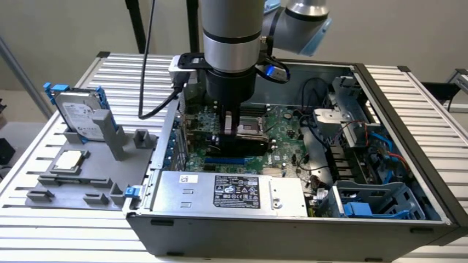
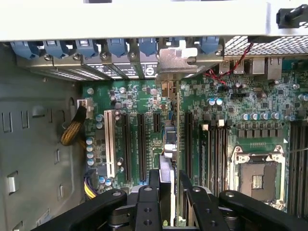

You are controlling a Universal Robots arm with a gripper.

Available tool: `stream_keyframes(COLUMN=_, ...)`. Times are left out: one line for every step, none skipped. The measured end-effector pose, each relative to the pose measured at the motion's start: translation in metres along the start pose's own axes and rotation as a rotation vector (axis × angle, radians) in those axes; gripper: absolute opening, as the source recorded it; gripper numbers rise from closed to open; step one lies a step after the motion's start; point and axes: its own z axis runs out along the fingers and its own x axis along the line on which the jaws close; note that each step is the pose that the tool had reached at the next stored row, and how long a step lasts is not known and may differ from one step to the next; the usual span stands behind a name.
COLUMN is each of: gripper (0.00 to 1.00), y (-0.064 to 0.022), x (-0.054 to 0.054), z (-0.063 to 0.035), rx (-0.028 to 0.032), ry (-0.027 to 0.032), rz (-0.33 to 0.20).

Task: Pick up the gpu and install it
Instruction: 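Insert the gpu into the slot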

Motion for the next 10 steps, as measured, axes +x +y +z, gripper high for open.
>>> stream_keyframes(gripper=0.27, y=0.0, x=0.0, z=0.0001, rx=-0.0001, ry=0.0, rz=0.0)
stream_keyframes(gripper=0.27, y=0.0001, x=0.0, z=0.0002, rx=0.0, ry=-0.0001, rz=0.0)
stream_keyframes(gripper=0.27, y=0.0001, x=0.0, z=0.0004, rx=0.0, ry=-0.0002, rz=0.0)
stream_keyframes(gripper=0.27, y=0.0004, x=0.0, z=0.0007, rx=0.0001, ry=-0.0003, rz=0.002)
stream_keyframes(gripper=0.27, y=0.0009, x=-0.0002, z=0.0011, rx=0.0001, ry=-0.0003, rz=0.004)
stream_keyframes(gripper=0.27, y=0.0014, x=-0.0006, z=0.0015, rx=0.0003, ry=-0.0002, rz=0.006)
stream_keyframes(gripper=0.27, y=0.002, x=-0.0011, z=0.0019, rx=0.0006, ry=0.0, rz=0.009)
stream_keyframes(gripper=0.27, y=0.0027, x=-0.0017, z=0.0025, rx=0.001, ry=0.0, rz=0.012)
stream_keyframes(gripper=0.27, y=0.004, x=-0.0019, z=0.0034, rx=0.0024, ry=-0.0002, rz=0.013)
stream_keyframes(gripper=0.27, y=0.0052, x=-0.0018, z=0.004, rx=0.0036, ry=-0.0001, rz=0.013)
